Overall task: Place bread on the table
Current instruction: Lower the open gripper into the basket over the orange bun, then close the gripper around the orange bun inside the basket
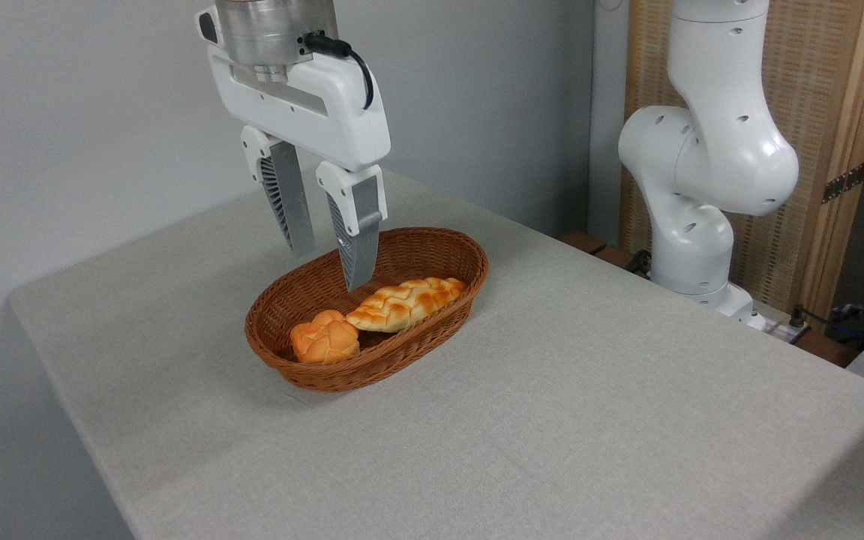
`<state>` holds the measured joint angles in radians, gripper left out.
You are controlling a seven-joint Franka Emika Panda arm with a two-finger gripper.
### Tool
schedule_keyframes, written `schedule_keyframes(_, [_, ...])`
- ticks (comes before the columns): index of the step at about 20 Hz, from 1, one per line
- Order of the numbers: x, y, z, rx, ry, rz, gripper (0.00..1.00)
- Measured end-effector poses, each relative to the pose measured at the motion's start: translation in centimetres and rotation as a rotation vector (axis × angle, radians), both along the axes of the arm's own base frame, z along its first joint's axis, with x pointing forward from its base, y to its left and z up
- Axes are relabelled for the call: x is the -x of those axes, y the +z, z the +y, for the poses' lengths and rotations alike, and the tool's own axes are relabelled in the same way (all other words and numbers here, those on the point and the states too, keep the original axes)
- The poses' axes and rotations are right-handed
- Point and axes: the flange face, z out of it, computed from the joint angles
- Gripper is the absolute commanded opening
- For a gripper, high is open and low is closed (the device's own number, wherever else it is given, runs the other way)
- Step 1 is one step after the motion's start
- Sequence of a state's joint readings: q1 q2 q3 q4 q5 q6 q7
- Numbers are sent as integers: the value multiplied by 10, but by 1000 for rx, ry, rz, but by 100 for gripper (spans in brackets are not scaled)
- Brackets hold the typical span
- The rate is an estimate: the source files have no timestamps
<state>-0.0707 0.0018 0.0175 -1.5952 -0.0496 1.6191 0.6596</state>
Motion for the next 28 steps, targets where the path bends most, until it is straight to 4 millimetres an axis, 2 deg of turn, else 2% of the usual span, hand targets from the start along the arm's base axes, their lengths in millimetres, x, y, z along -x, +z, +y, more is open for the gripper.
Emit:
schedule_keyframes(10, [2,-8,-15,-1,-27,18,100])
schedule_keyframes(14, [6,-22,-25,-4,-46,48,100])
schedule_keyframes(17, [21,-41,-46,-8,-83,48,100])
schedule_keyframes(21, [46,-80,-81,46,-117,-14,100])
schedule_keyframes(24, [54,-112,-89,72,-110,-29,100])
schedule_keyframes(28, [55,-145,-91,112,-77,-82,100])
